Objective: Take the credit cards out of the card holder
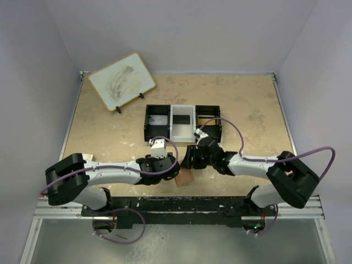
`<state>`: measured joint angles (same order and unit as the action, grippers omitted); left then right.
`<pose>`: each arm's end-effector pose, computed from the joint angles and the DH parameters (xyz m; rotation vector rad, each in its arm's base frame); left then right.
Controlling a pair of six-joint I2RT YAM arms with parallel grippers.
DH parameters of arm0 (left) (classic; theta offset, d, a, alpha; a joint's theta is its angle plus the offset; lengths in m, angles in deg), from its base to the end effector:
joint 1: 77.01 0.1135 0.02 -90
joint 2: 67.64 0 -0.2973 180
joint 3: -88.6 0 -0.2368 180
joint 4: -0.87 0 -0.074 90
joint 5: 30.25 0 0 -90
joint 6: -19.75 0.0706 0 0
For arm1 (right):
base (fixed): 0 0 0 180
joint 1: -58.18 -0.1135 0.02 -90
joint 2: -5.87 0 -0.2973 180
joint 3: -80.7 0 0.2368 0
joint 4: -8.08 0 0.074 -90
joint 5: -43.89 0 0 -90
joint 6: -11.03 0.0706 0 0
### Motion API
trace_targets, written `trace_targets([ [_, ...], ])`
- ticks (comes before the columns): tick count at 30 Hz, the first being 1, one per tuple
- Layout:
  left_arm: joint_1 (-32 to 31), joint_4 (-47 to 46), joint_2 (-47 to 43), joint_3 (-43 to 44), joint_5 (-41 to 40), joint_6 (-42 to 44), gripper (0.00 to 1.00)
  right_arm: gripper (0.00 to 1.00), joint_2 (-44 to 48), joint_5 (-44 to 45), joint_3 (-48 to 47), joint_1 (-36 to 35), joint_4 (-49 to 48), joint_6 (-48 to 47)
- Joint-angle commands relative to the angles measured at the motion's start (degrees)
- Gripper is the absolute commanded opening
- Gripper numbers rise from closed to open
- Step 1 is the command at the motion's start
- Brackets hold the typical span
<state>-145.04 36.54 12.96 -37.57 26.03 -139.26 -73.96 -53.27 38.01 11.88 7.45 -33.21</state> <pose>0.1277 -0.2119 0.1825 -0.2000 2.4111 -0.2829 0.1816 0.2028 0.1775 -0.0870 2.3994 0.9746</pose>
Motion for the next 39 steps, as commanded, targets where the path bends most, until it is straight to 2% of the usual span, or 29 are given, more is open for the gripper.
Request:
trace_targets([
  [1, -0.7, 2.0, 0.9, 0.6, -4.7, -2.2, 0.63, 0.56, -2.2, 1.7, -0.6, -0.8, 2.6, -0.9],
  [7, -1.2, -0.4, 1.9, 1.3, -3.1, -1.7, 0.65, 0.55, -3.0, 2.7, -0.6, -1.0, 3.0, 0.1],
  [10, -2.0, -1.0, 1.8, 0.9, -3.2, -3.4, 0.62, 0.55, -2.3, 3.2, 0.2, -1.2, 2.4, 0.8],
  [13, -2.5, -1.8, 1.8, -0.3, -3.0, -5.2, 0.55, 0.55, -1.6, 3.6, 0.5, -1.2, 3.1, 0.9],
  [17, -3.2, -5.1, 1.9, -1.7, -0.8, -6.4, 0.38, 0.54, -0.6, 4.1, 0.4, -1.2, 3.8, 0.9],
  [19, -3.8, -6.0, 1.9, -2.1, -0.5, -7.2, 0.34, 0.54, -0.2, 4.4, 0.2, -1.2, 4.1, 0.8],
  [30, -5.0, -3.7, 1.0, -2.1, -4.7, -9.5, 0.01, 0.54, 2.1, 5.1, -0.2, -1.2, 5.0, -0.3],
  [36, -5.1, -3.1, -2.8, 0.1, -7.5, -4.5, 0.0, 0.55, 7.8, 4.9, 0.7, -1.2, 4.4, -1.0],
  [39, -5.2, -4.8, -5.5, 0.7, -6.4, 0.1, 0.0, 0.56, 10.7, 6.9, 0.9, -1.2, 6.4, 0.0],
])
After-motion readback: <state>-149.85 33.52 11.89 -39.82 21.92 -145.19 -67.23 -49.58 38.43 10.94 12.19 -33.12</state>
